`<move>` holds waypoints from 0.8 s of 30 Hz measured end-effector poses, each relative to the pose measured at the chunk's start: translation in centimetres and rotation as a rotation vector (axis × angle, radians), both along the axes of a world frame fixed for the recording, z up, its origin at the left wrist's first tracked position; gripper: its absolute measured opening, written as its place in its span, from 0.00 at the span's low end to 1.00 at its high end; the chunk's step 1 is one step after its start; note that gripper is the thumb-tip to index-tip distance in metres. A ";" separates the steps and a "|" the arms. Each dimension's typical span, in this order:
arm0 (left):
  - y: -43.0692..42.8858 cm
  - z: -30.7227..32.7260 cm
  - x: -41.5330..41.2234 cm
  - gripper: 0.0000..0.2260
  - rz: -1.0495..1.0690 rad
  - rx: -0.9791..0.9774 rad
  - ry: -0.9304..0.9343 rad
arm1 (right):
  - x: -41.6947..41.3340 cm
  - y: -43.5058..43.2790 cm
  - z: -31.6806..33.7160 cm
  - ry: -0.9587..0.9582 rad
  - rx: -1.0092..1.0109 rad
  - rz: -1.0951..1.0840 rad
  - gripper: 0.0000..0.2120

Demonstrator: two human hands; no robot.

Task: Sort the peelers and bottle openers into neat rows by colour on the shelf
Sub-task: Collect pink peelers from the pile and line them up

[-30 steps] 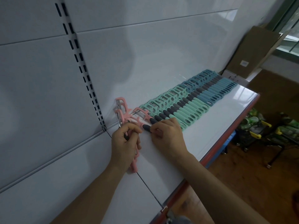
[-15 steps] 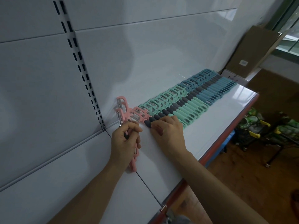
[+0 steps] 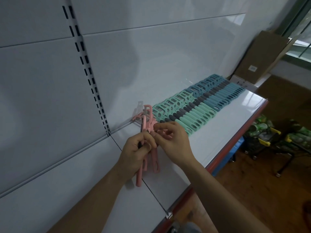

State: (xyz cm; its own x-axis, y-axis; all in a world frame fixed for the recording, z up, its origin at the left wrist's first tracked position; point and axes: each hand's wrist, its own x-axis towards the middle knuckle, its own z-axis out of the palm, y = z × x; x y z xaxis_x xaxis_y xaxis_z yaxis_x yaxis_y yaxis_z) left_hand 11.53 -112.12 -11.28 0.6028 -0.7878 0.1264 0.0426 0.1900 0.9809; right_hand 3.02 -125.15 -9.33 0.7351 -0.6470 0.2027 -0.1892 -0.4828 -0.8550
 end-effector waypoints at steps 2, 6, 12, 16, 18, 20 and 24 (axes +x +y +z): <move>0.0 -0.2 0.1 0.13 0.036 0.031 -0.016 | -0.4 0.2 -0.2 -0.005 -0.023 0.033 0.11; 0.0 0.1 -0.3 0.16 0.008 0.004 -0.043 | -1.1 0.5 -0.1 -0.026 -0.010 0.061 0.17; -0.3 0.5 0.0 0.21 -0.004 -0.020 -0.091 | -0.4 2.1 -0.6 -0.178 0.444 0.041 0.15; 0.0 0.0 0.3 0.18 0.154 -0.008 -0.039 | -0.5 1.3 0.0 -0.253 0.407 -0.117 0.09; 0.3 0.1 0.8 0.15 0.230 -0.023 0.036 | -0.7 0.6 -0.1 -0.229 0.207 -0.134 0.08; 0.7 0.3 1.4 0.17 0.262 0.004 0.004 | -0.8 0.0 -0.3 -0.122 -0.027 -0.123 0.06; 1.2 0.9 2.1 0.20 0.168 0.039 -0.035 | -0.8 -0.9 -1.0 0.027 -0.249 -0.129 0.09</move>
